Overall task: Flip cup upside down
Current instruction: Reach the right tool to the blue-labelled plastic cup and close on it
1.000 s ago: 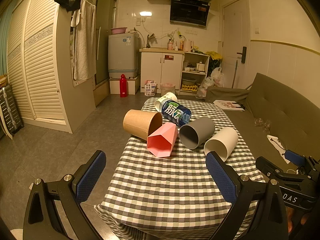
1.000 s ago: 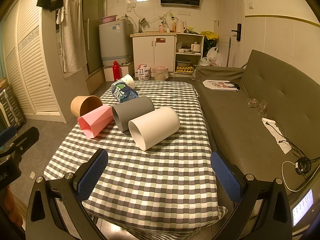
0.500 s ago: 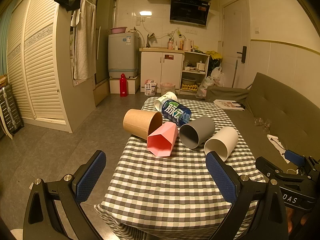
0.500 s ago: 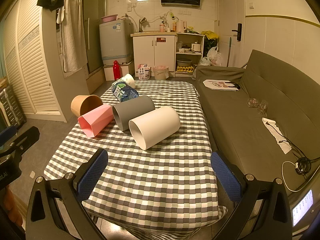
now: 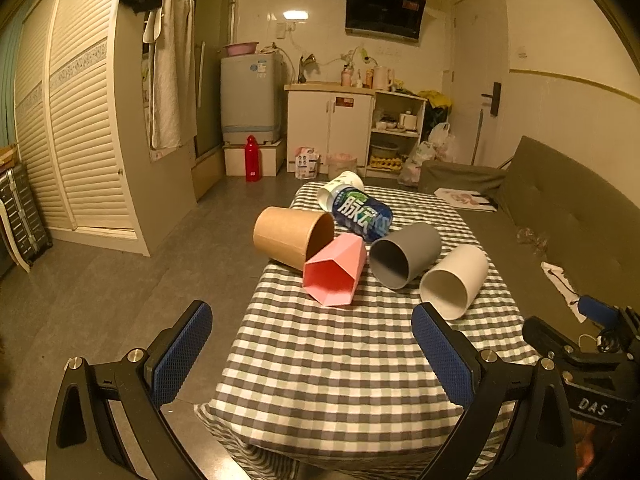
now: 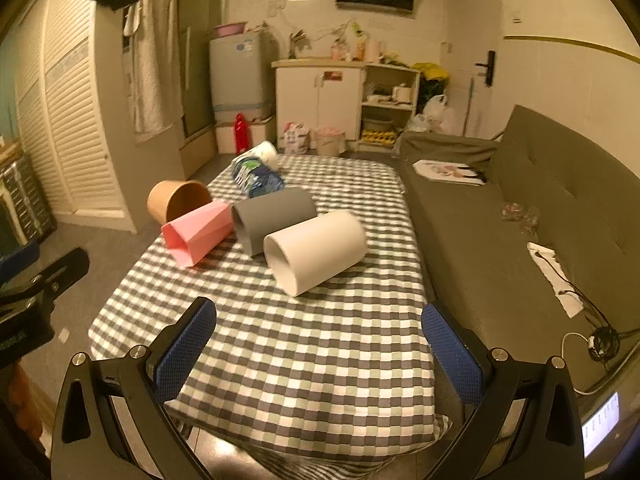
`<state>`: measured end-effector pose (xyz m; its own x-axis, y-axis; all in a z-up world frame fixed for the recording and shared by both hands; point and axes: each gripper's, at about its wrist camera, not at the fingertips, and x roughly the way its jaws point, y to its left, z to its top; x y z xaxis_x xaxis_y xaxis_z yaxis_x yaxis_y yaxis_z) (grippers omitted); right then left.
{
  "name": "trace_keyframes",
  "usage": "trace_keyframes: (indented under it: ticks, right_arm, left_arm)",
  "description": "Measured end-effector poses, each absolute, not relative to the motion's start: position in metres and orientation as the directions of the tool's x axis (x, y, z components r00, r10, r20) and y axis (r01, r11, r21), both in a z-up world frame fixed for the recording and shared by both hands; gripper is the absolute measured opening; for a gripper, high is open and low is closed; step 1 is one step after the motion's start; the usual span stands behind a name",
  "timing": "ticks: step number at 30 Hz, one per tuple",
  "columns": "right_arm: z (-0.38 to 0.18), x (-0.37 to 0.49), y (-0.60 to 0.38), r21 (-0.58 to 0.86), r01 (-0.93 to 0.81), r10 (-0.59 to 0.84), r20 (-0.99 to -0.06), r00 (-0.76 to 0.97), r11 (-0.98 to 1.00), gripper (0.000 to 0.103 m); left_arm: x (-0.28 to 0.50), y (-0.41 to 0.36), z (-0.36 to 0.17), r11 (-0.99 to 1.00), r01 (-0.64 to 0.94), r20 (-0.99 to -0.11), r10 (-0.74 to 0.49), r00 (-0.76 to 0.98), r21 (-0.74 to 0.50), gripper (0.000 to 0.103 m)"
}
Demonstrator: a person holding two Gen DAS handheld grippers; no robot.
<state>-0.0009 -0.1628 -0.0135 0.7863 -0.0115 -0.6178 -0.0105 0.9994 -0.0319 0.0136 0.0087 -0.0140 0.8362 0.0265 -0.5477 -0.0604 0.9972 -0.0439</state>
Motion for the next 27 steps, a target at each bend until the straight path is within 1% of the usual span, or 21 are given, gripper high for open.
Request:
trace_keyframes:
  ticks: [6, 10, 12, 16, 19, 22, 27]
  right_arm:
    - [-0.005, 0.021, -0.159, -0.009, -0.082, 0.057, -0.643, 0.764, 0.997, 0.103]
    - [0.012, 0.049, -0.156, -0.009, -0.144, 0.106, -0.633, 0.767, 0.990, 0.103]
    - [0.022, 0.071, -0.150, -0.030, -0.175, 0.118, -0.626, 0.771, 0.984, 0.103]
    - [0.035, 0.129, -0.128, -0.085, -0.271, 0.153, -0.651, 0.744, 0.959, 0.103]
    - [0.035, 0.172, -0.109, -0.103, -0.327, 0.175, -0.676, 0.716, 0.939, 0.103]
    - [0.028, 0.213, -0.099, -0.048, -0.357, 0.216, -0.718, 0.661, 0.933, 0.103]
    - [0.001, 0.274, -0.091, 0.042, -0.332, 0.236, -0.788, 0.569, 0.942, 0.103]
  left_arm:
    - [0.037, 0.021, -0.006, 0.996, -0.073, -0.572, 0.031, 0.819, -0.051, 0.103]
    - [0.062, 0.033, -0.001, 0.995, -0.092, -0.587, 0.055, 0.808, -0.034, 0.103]
    - [0.075, 0.040, -0.001, 0.994, -0.101, -0.599, 0.051, 0.799, -0.051, 0.103]
    - [0.100, 0.059, -0.008, 0.988, -0.135, -0.632, 0.055, 0.773, -0.080, 0.103]
    - [0.118, 0.068, -0.010, 0.985, -0.156, -0.647, 0.072, 0.759, -0.074, 0.103]
    - [0.132, 0.079, -0.011, 0.982, -0.177, -0.646, 0.092, 0.758, -0.069, 0.103]
    - [0.153, 0.095, -0.020, 0.976, -0.210, -0.661, 0.120, 0.741, -0.059, 0.103]
